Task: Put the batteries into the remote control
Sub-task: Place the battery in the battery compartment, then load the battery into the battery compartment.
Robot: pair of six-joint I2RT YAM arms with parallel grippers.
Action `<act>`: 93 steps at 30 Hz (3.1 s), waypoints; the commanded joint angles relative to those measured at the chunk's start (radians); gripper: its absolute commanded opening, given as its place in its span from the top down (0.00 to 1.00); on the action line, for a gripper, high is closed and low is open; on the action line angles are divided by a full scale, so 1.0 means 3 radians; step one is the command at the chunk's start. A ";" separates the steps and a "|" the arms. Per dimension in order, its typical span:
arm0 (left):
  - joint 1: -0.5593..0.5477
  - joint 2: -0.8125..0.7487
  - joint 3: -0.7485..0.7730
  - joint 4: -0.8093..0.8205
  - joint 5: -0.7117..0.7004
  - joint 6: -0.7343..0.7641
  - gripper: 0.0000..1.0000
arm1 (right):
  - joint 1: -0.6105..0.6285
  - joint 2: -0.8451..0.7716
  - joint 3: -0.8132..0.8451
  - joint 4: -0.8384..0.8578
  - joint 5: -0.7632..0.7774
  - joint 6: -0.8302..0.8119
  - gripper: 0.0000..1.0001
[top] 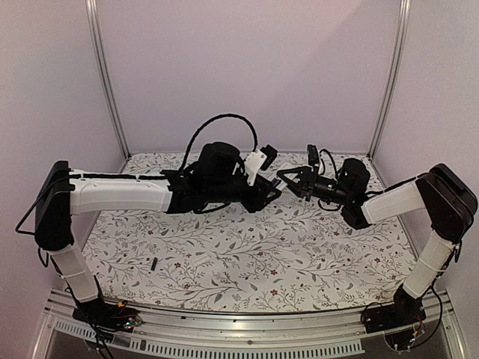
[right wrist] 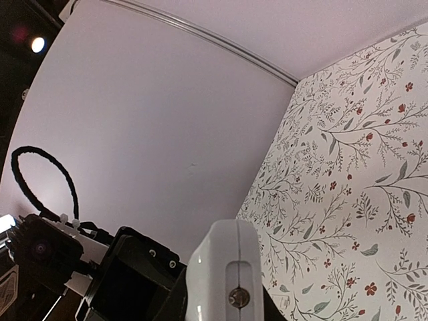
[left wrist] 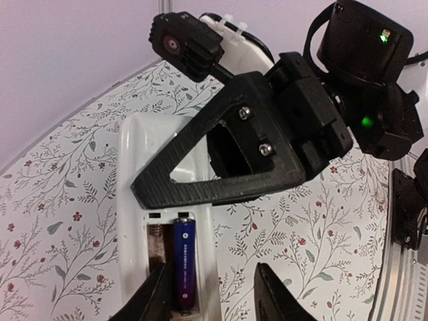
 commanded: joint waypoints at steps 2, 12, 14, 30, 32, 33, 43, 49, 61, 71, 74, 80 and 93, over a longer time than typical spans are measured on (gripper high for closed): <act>0.0041 -0.0092 -0.0024 -0.0200 -0.0378 0.0049 0.54 | -0.0002 0.0000 -0.0008 0.0163 -0.0150 0.0036 1.00; 0.0022 -0.0335 -0.0108 -0.0082 -0.0512 -0.0020 0.28 | -0.0001 0.0012 -0.0014 0.0026 -0.0104 -0.0051 1.00; 0.0021 -0.0459 -0.0178 -0.0038 -0.0604 -0.0099 0.09 | 0.0001 0.0009 -0.0006 0.0016 -0.0089 -0.0065 1.00; 0.0122 -0.0985 -0.1194 0.0589 -0.0363 -0.2038 0.00 | -0.0006 0.0008 0.0184 0.0010 0.0029 -0.0089 1.00; 0.0111 -0.0933 -0.1246 0.0777 -0.0315 -0.2186 0.00 | -0.0001 0.0008 0.0190 0.0010 0.0026 -0.0088 1.00; 0.0099 -0.0909 -0.1231 0.0802 -0.0318 -0.2224 0.00 | 0.0000 0.0004 0.0190 0.0008 0.0030 -0.0088 1.00; 0.0061 -0.0485 -0.1033 0.1135 -0.0228 -0.2685 0.00 | 0.0067 0.0018 0.0218 0.0011 0.0033 -0.0096 1.00; 0.0060 -0.0383 -0.0969 0.1307 -0.0275 -0.2840 0.00 | 0.0096 0.0008 0.0212 -0.0014 0.0054 -0.0150 1.00; 0.0023 -0.0223 -0.0851 0.1485 -0.0217 -0.2953 0.00 | 0.0152 0.0006 0.0175 -0.0084 0.0135 -0.0276 1.00; 0.0007 -0.0141 -0.0799 0.1512 -0.0227 -0.3071 0.06 | 0.0226 -0.0069 0.0149 -0.0275 0.0237 -0.0491 0.99; 0.0009 -0.0126 -0.0791 0.1501 -0.0232 -0.3096 0.08 | 0.0236 -0.0079 0.0152 -0.0288 0.0245 -0.0516 0.99; 0.0010 -0.0125 -0.0772 0.1468 -0.0267 -0.3118 0.13 | 0.0257 -0.0113 0.0149 -0.0350 0.0260 -0.0581 0.99; 0.0012 -0.0063 -0.0653 0.1314 -0.0274 -0.3128 0.14 | 0.0313 -0.0214 0.0166 -0.0557 0.0301 -0.0774 0.99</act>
